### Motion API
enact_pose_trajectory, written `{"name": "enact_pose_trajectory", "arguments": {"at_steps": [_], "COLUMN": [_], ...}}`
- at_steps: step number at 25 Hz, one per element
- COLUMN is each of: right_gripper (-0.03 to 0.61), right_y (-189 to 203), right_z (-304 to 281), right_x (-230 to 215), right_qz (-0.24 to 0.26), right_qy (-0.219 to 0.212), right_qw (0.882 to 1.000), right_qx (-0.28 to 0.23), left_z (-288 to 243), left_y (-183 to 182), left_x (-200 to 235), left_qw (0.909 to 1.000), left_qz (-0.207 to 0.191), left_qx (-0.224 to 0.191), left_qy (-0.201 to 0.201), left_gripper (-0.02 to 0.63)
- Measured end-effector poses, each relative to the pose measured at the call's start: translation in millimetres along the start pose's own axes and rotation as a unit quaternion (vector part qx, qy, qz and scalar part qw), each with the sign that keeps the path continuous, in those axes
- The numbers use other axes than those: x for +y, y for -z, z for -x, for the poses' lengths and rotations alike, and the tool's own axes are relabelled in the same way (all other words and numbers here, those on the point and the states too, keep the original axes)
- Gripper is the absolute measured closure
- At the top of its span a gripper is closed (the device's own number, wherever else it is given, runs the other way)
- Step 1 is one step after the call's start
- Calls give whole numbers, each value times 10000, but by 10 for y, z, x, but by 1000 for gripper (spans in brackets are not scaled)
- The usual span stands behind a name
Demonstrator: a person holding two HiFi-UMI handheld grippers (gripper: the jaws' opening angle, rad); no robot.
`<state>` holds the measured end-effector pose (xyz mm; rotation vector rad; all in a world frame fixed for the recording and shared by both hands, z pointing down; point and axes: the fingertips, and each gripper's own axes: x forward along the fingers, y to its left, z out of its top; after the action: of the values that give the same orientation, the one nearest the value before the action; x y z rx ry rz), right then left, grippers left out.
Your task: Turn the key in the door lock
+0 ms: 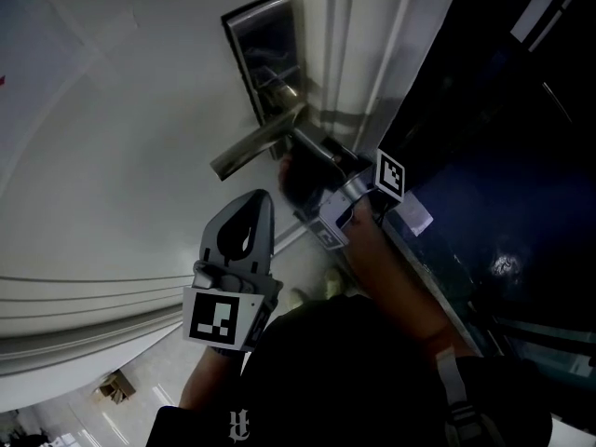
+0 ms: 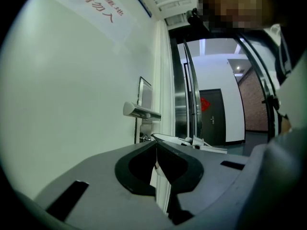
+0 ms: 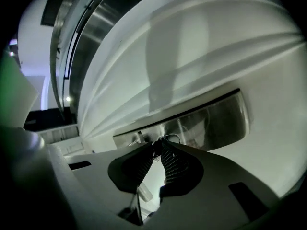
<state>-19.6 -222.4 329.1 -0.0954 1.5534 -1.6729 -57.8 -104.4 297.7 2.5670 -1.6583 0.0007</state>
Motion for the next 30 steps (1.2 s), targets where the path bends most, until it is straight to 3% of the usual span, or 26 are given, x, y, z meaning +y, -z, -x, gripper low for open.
{"name": "enact_pose_trajectory", "arguments": {"at_steps": [10, 15, 20, 23, 25, 26, 27, 28, 30], "right_gripper": [508, 504, 488, 477, 478, 477, 478, 479, 478], "right_y": [-8, -34, -63, -104, -46, 12, 78, 143, 248], "right_z": [4, 17, 142, 238, 244, 232, 220, 210, 201], "right_x": [-1, 36, 25, 81, 199, 259, 307, 343, 386], "right_qz": [-505, -311, 759, 1891, 3001, 3681, 4433, 5228, 6696], "right_qy": [-875, -1032, -468, 21, 333, 508, 702, 896, 1208], "right_qw": [9947, 9939, 9960, 9819, 9527, 9270, 8908, 8428, 7221], "right_qx": [-194, -254, -80, 78, 333, 516, 714, 909, 1250], "left_z": [-18, -1, 15, 21, 21, 20, 20, 21, 24], "left_y": [12, 3, 12, 17, 26, 27, 26, 24, 22], "left_x": [-10, 7, 7, 14, 22, 26, 28, 28, 25], "left_qw": [10000, 10000, 10000, 10000, 10000, 10000, 9999, 9999, 9999], "left_qz": [-34, -45, -3, 32, 50, 59, 68, 75, 84], "left_qx": [61, 57, 25, -4, -15, -23, -33, -43, -60], "left_qy": [2, -16, 22, 53, 69, 76, 84, 93, 117], "left_gripper": [606, 606, 606, 606, 606, 606, 606, 606, 606]}}
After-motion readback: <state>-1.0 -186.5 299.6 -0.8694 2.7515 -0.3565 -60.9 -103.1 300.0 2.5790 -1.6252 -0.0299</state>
